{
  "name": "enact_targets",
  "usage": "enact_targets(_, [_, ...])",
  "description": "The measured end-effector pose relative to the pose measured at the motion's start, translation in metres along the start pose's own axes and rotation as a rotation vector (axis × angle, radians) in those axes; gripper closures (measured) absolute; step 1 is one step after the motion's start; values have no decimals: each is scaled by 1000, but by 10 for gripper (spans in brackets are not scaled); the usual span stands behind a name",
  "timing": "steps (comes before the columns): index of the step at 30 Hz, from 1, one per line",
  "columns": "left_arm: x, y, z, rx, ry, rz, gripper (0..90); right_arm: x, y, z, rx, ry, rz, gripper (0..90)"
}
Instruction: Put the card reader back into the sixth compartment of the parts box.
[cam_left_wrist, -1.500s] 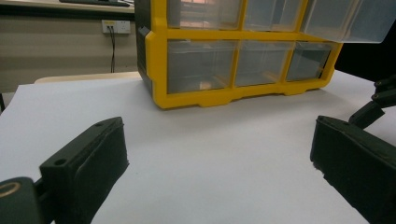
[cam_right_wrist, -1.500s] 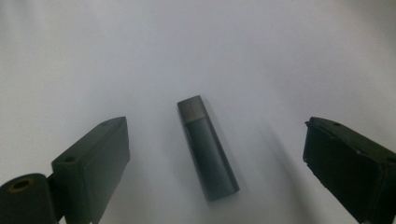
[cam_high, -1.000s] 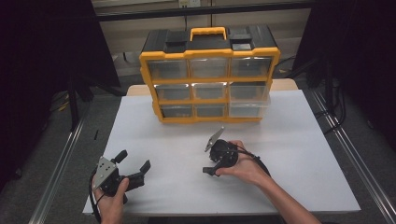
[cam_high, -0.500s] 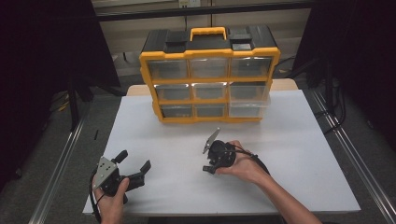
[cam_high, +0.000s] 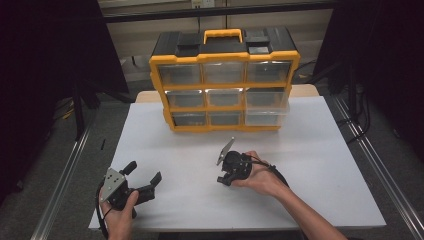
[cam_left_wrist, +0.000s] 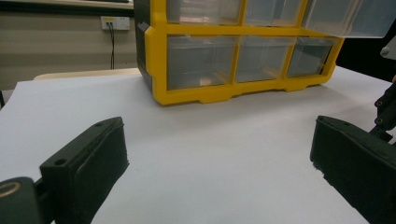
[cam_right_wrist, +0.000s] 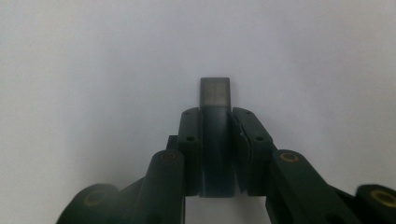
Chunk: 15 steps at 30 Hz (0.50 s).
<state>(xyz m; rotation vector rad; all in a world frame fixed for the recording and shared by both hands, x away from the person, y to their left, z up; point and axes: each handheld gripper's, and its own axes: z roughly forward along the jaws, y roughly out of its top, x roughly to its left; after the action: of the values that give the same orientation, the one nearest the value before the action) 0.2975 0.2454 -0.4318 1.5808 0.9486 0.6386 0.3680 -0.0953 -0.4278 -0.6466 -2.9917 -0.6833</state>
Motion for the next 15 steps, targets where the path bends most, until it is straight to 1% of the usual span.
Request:
enact_targets(2, [-1,0,0,-2,-1,-3,38,0,0,0,-3,-2,7,741])
enact_targets(3, [0,0,0,1,-1,2,38,0,0,-1,-4,-3,5,741])
enact_targets(4, [0,0,0,1,1,5,38,0,0,-1,-8,2,14,741])
enact_targets(7, [0,0,-1,2,1,4,39,-2,-2,-2,-13,7,20,741])
enact_targets(15, [-1,0,-1,-1,1,2,40,-4,-5,-11,-84,17,42,742])
